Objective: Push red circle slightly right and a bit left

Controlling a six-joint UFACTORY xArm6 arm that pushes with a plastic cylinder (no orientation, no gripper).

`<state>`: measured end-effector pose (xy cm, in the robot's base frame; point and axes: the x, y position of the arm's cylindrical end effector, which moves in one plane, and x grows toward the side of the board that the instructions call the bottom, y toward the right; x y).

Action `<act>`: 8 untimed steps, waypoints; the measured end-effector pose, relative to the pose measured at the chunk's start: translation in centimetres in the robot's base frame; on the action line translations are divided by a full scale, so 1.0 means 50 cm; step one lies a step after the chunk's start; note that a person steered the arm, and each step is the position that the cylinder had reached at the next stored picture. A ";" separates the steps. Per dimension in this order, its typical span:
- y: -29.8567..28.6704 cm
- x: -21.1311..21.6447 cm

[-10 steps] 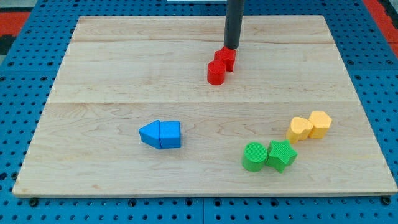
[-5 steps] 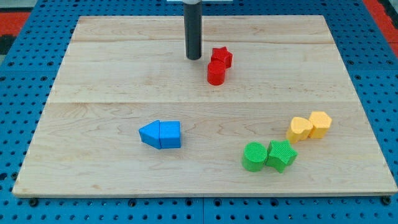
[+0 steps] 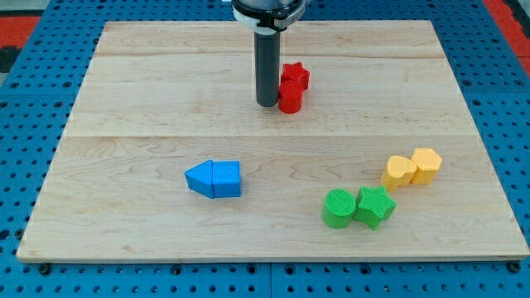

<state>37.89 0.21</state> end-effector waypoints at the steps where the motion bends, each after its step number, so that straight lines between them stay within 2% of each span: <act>1: 0.005 0.000; 3: 0.048 0.000; 4: 0.056 0.067; 5: 0.057 0.090; 8: 0.097 0.086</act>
<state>42.18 5.08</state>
